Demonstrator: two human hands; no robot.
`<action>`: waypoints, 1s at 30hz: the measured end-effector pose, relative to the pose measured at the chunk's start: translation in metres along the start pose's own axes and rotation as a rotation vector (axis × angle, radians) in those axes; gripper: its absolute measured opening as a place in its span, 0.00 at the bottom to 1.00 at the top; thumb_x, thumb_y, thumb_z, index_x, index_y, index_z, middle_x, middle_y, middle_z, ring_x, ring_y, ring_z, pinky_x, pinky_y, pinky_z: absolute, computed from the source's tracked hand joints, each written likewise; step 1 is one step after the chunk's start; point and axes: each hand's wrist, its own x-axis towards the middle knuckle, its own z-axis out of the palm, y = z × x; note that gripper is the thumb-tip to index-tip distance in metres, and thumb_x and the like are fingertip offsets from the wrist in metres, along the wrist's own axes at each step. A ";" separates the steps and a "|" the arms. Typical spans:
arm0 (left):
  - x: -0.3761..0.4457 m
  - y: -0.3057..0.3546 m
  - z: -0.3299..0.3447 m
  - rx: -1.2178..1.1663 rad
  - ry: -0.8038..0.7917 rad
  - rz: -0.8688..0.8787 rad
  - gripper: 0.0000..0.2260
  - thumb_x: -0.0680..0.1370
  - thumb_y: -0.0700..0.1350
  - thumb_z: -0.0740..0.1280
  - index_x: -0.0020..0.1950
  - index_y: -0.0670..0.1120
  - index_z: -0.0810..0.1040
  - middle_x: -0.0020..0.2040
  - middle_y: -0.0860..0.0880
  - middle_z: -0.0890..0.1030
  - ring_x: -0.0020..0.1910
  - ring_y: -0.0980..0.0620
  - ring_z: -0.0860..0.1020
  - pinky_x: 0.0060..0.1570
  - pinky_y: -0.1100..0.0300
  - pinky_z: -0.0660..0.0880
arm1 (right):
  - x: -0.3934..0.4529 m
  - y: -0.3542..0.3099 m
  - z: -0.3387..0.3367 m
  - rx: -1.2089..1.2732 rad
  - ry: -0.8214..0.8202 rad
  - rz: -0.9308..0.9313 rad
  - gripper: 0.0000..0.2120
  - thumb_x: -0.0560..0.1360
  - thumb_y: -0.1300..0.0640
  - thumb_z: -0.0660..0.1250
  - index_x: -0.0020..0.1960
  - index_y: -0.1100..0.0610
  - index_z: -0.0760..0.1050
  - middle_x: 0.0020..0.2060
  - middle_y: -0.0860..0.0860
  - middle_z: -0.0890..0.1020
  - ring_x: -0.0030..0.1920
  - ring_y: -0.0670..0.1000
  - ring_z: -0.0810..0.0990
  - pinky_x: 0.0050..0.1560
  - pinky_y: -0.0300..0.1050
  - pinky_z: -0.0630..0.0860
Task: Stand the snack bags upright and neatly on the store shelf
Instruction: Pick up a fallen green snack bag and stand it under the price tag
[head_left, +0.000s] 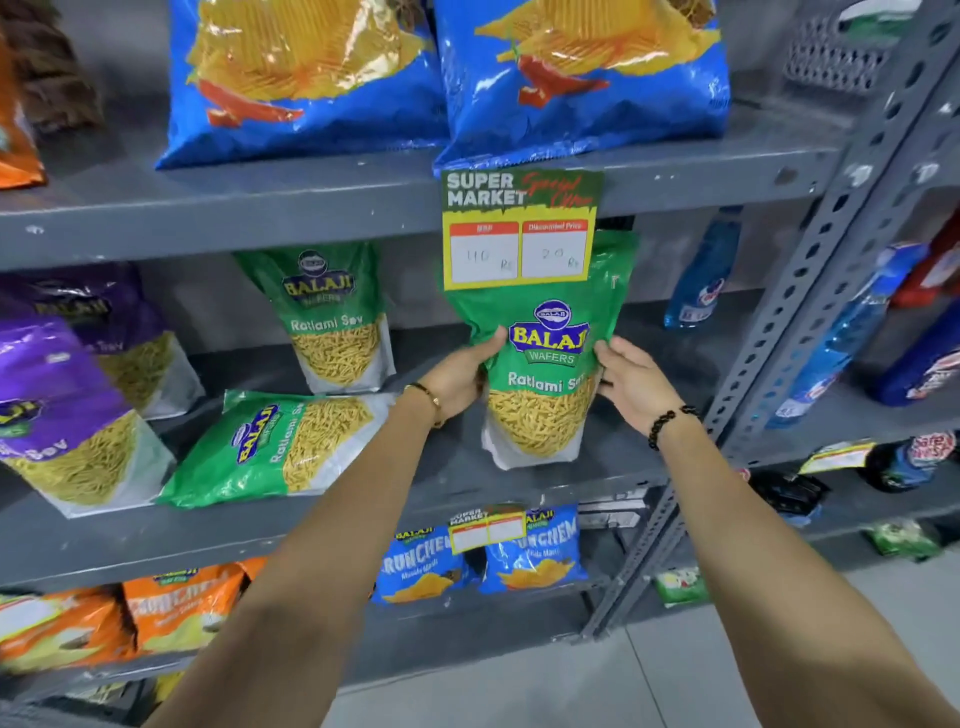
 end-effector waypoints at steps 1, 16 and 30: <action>0.008 0.000 0.002 0.009 0.023 0.010 0.16 0.80 0.47 0.56 0.66 0.45 0.70 0.58 0.52 0.77 0.52 0.55 0.77 0.60 0.59 0.72 | 0.006 -0.001 0.001 0.006 0.058 -0.014 0.10 0.79 0.61 0.55 0.53 0.55 0.74 0.45 0.47 0.81 0.45 0.45 0.79 0.48 0.41 0.76; 0.011 -0.019 0.000 -0.172 0.377 -0.010 0.08 0.79 0.48 0.60 0.49 0.46 0.75 0.44 0.48 0.77 0.41 0.53 0.75 0.43 0.62 0.75 | 0.032 0.042 0.006 0.153 0.618 0.126 0.16 0.74 0.53 0.64 0.58 0.59 0.74 0.55 0.55 0.78 0.57 0.53 0.75 0.63 0.50 0.69; -0.134 -0.084 -0.067 -0.457 0.576 -0.244 0.18 0.79 0.52 0.58 0.55 0.38 0.75 0.51 0.43 0.78 0.51 0.45 0.78 0.53 0.55 0.74 | -0.037 0.083 0.153 -0.004 0.521 0.309 0.07 0.75 0.56 0.61 0.51 0.59 0.71 0.40 0.56 0.73 0.39 0.53 0.73 0.45 0.50 0.74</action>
